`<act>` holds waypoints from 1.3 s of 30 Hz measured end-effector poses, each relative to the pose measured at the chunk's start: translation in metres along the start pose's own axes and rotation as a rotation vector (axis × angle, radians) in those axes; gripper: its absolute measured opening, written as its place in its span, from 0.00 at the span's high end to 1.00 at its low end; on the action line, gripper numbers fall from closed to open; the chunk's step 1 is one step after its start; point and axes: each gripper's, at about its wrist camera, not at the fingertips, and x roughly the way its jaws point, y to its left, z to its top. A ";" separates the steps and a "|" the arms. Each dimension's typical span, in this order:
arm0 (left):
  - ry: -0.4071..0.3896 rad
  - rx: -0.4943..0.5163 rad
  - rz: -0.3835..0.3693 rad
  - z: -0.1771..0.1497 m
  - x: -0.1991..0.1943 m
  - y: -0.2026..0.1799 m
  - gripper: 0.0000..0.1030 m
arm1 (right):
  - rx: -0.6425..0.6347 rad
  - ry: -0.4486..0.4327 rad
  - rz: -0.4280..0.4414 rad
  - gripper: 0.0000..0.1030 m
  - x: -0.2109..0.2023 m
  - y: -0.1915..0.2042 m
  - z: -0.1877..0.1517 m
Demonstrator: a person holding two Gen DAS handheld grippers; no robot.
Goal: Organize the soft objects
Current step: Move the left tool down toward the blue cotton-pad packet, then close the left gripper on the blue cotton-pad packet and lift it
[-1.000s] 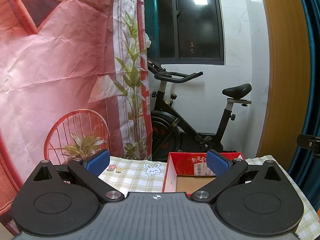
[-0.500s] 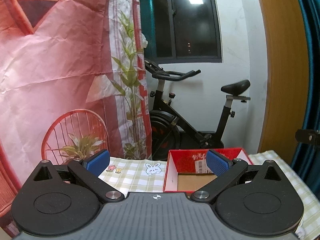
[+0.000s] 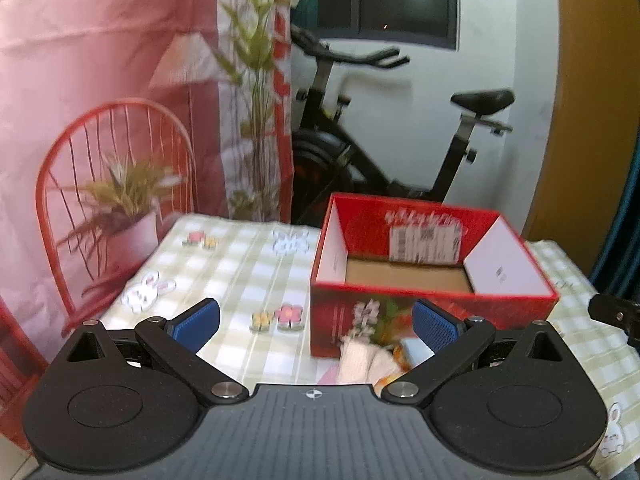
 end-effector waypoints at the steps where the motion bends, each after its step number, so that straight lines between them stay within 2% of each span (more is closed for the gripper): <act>1: 0.010 -0.004 0.001 -0.003 0.004 0.000 0.00 | -0.002 0.012 -0.004 0.00 0.004 -0.001 -0.004; 5: 0.064 -0.004 -0.031 -0.014 0.019 -0.002 0.00 | -0.002 0.052 0.009 0.00 0.016 -0.002 -0.021; 9: 0.082 0.030 -0.037 -0.019 0.024 -0.006 0.00 | 0.002 0.090 0.038 0.01 0.024 -0.001 -0.035; 15: 0.110 0.022 -0.069 -0.023 0.028 -0.007 0.05 | -0.009 0.118 0.058 0.04 0.026 0.001 -0.039; 20: 0.139 0.021 -0.100 -0.027 0.031 -0.012 0.17 | -0.008 0.144 0.071 0.08 0.027 -0.001 -0.040; 22: 0.149 0.022 -0.120 -0.028 0.033 -0.013 0.23 | -0.006 0.152 0.083 0.14 0.027 -0.001 -0.041; 28: 0.177 0.011 -0.170 -0.030 0.038 -0.014 0.37 | -0.008 0.168 0.116 0.22 0.027 0.001 -0.042; 34: 0.200 -0.008 -0.231 -0.031 0.040 -0.016 0.41 | 0.002 0.177 0.143 0.31 0.025 -0.001 -0.042; 39: 0.247 -0.043 -0.297 -0.034 0.049 -0.018 0.44 | 0.001 0.198 0.173 0.34 0.030 0.001 -0.045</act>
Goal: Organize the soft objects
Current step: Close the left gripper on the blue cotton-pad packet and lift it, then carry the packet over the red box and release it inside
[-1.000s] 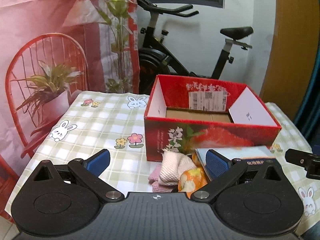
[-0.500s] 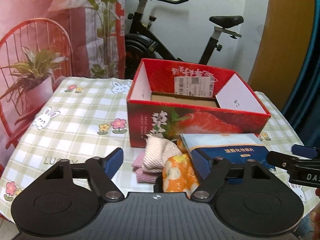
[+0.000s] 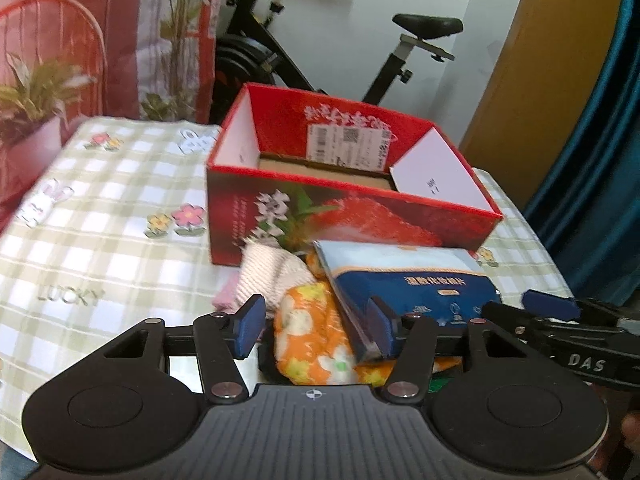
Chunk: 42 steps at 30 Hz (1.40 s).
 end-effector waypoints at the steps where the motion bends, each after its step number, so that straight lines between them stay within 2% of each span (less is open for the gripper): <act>1: 0.011 -0.009 -0.019 0.000 0.002 0.000 0.44 | 0.000 0.004 0.005 0.34 0.001 0.000 0.000; 9: 0.066 -0.018 -0.133 0.005 0.033 -0.008 0.44 | 0.023 0.043 0.052 0.36 0.023 -0.006 0.000; 13: 0.095 -0.061 -0.183 0.005 0.051 -0.005 0.44 | 0.020 0.064 0.071 0.40 0.034 -0.007 0.000; 19: 0.103 -0.052 -0.210 0.003 0.062 -0.010 0.44 | 0.028 0.066 0.091 0.40 0.042 -0.007 0.000; 21: 0.102 -0.048 -0.216 0.004 0.063 -0.011 0.48 | 0.022 0.067 0.090 0.42 0.042 -0.005 0.000; 29: 0.071 -0.034 -0.228 0.007 0.047 -0.008 0.53 | 0.001 0.041 0.117 0.46 0.028 0.002 0.006; 42: -0.037 -0.005 -0.248 0.023 0.011 -0.011 0.54 | -0.045 -0.047 0.129 0.48 -0.004 0.017 0.030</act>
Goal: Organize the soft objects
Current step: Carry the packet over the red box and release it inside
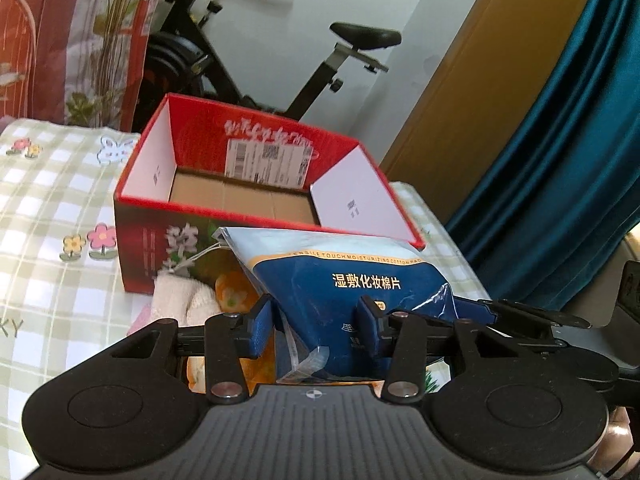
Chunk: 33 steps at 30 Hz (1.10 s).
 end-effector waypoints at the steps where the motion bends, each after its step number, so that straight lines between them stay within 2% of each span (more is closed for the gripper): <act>1: -0.009 0.002 -0.003 0.002 -0.003 -0.001 0.54 | -0.006 -0.007 0.000 0.48 -0.002 0.002 0.003; 10: -0.066 0.051 -0.023 0.024 -0.012 -0.003 0.54 | -0.054 -0.061 0.004 0.47 -0.012 0.010 0.030; 21: -0.117 0.058 -0.045 0.059 -0.007 0.000 0.54 | -0.090 -0.117 0.020 0.47 -0.009 0.008 0.074; 33: -0.107 0.036 -0.044 0.103 0.038 0.023 0.54 | -0.136 -0.124 0.039 0.47 0.048 -0.016 0.123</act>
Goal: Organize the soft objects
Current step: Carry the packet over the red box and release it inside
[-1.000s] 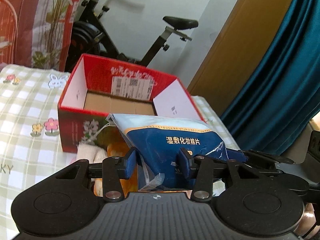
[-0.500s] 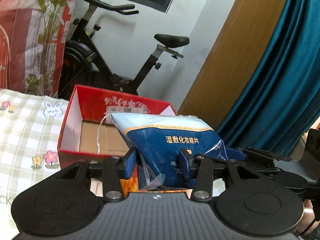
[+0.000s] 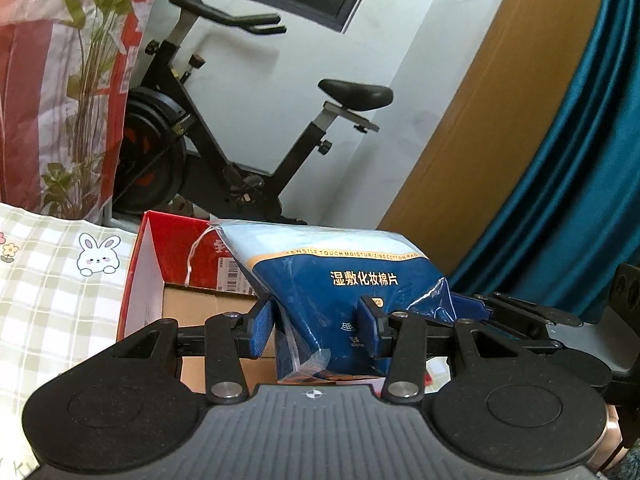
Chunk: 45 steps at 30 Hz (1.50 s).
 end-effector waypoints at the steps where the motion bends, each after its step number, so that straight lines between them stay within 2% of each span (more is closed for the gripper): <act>1: 0.009 -0.003 0.002 0.001 0.007 0.003 0.54 | 0.002 0.006 0.000 0.47 0.006 -0.004 0.000; 13: 0.177 -0.070 0.039 -0.006 0.075 0.034 0.54 | 0.093 0.162 -0.019 0.47 0.089 -0.041 -0.033; 17: 0.226 -0.067 0.058 -0.009 0.087 0.039 0.54 | 0.130 0.218 -0.027 0.47 0.108 -0.047 -0.044; 24: 0.265 -0.054 0.086 -0.018 0.095 0.038 0.54 | 0.162 0.288 -0.054 0.49 0.123 -0.053 -0.055; 32: 0.243 0.006 0.147 -0.014 0.085 0.032 0.52 | 0.096 0.308 -0.090 0.46 0.116 -0.045 -0.051; 34: 0.222 0.019 0.162 -0.011 0.078 0.030 0.50 | 0.071 0.296 -0.108 0.36 0.111 -0.041 -0.049; 36: 0.197 0.031 0.179 -0.007 0.070 0.028 0.47 | 0.055 0.276 -0.118 0.32 0.104 -0.039 -0.045; 38: 0.164 0.053 0.191 -0.003 0.059 0.025 0.40 | 0.039 0.261 -0.135 0.30 0.097 -0.036 -0.041; 40: 0.130 0.083 0.207 0.000 0.047 0.020 0.36 | 0.024 0.242 -0.150 0.20 0.089 -0.033 -0.037; 42: 0.102 0.108 0.219 0.003 0.035 0.016 0.30 | 0.006 0.214 -0.164 0.16 0.078 -0.029 -0.034; 43: 0.086 0.119 0.224 0.003 0.028 0.014 0.25 | 0.001 0.204 -0.170 0.10 0.073 -0.028 -0.032; 45: 0.059 0.131 0.238 0.004 0.018 0.008 0.17 | -0.007 0.177 -0.183 0.05 0.062 -0.024 -0.030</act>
